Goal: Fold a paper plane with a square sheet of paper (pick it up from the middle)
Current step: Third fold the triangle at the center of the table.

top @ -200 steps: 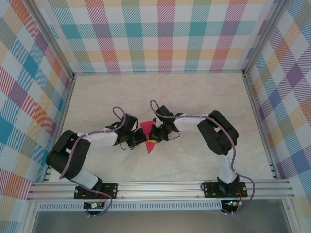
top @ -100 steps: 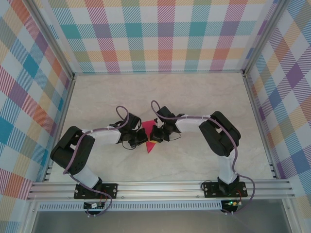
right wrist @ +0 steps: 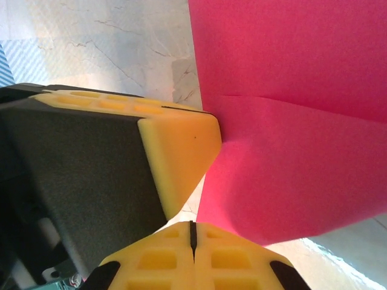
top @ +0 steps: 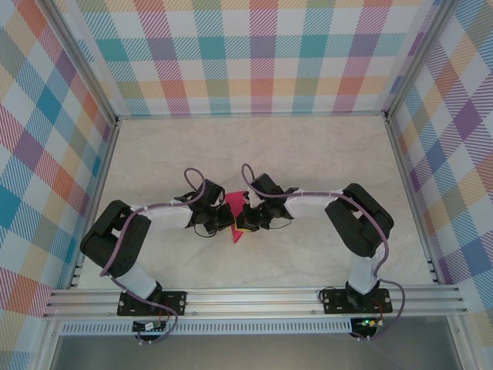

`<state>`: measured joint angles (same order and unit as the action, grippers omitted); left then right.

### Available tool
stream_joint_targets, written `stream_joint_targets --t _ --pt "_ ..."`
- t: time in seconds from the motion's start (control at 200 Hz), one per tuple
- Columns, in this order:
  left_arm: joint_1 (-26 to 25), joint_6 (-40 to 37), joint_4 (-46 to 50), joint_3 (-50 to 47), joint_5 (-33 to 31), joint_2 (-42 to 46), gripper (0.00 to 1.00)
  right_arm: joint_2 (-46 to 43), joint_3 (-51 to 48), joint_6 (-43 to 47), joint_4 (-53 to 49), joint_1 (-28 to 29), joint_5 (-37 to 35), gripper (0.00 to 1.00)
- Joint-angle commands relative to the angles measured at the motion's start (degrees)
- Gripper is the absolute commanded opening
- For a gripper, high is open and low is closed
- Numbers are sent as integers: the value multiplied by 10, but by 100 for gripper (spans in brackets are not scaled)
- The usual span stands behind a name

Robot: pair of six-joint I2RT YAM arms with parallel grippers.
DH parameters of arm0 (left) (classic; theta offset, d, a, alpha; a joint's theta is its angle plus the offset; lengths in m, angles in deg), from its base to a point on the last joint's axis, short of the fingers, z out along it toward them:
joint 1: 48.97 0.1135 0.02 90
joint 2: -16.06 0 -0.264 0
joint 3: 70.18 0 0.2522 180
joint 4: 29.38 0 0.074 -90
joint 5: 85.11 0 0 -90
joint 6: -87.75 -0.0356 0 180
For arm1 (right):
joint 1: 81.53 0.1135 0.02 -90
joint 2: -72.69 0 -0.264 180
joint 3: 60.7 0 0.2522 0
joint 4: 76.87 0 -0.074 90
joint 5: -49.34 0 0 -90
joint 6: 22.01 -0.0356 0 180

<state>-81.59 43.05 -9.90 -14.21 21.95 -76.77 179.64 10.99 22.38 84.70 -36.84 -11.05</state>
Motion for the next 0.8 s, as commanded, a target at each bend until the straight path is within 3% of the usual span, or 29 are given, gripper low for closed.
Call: stream_joint_targets --t 0.0,0.185,0.53,0.795 --pt "-5 4 42 -16 -56 -18 0 26 -9 5 6 3 -7 4" --pt "-5 8 39 -18 -57 -19 0 39 -18 11 -3 3 -24 3" --pt "-6 16 34 -25 -60 -15 0 -17 -48 7 51 17 13 4" --pt "-7 22 29 -28 -62 -16 0 25 -52 4 59 25 15 4"
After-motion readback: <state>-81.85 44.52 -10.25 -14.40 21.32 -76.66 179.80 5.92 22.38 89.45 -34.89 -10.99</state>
